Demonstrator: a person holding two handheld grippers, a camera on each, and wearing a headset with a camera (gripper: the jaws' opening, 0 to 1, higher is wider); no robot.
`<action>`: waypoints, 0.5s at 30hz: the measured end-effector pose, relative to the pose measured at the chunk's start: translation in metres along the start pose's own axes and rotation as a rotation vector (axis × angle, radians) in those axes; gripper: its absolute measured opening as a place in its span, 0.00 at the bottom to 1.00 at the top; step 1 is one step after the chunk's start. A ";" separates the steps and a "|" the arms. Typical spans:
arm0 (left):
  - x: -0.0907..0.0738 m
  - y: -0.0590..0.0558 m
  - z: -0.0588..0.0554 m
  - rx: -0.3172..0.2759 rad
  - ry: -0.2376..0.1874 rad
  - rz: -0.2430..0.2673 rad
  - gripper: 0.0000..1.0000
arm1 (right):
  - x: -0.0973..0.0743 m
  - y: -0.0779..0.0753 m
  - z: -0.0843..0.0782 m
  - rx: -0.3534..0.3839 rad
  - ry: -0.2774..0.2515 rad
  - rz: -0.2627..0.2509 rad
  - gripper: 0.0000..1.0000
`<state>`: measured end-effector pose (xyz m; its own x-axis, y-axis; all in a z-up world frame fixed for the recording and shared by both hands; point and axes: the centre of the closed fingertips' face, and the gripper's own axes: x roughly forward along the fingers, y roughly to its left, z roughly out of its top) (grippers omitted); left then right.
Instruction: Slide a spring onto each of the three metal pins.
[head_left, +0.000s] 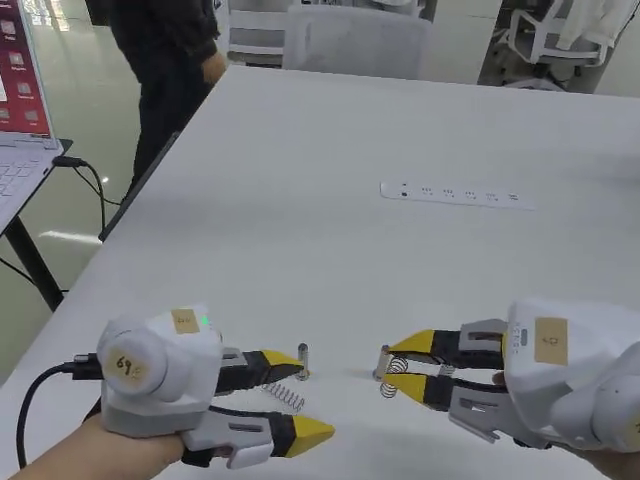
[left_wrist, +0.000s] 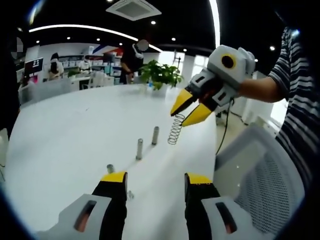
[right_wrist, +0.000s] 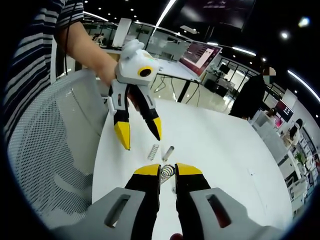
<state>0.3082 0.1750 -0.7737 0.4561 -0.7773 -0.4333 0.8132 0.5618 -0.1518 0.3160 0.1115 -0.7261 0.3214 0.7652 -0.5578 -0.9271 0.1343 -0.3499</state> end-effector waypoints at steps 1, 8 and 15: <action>-0.002 0.003 -0.002 0.004 0.002 0.012 0.44 | 0.001 0.000 -0.001 0.002 0.001 -0.001 0.08; -0.018 0.024 -0.008 -0.022 -0.003 0.080 0.57 | 0.004 -0.006 -0.006 0.018 0.009 -0.015 0.08; -0.027 0.032 -0.013 -0.040 -0.010 0.115 0.72 | 0.004 -0.016 -0.012 0.046 0.017 -0.040 0.08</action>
<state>0.3173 0.2174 -0.7790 0.5495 -0.7096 -0.4410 0.7403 0.6582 -0.1369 0.3349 0.1050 -0.7317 0.3615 0.7476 -0.5571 -0.9212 0.1940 -0.3374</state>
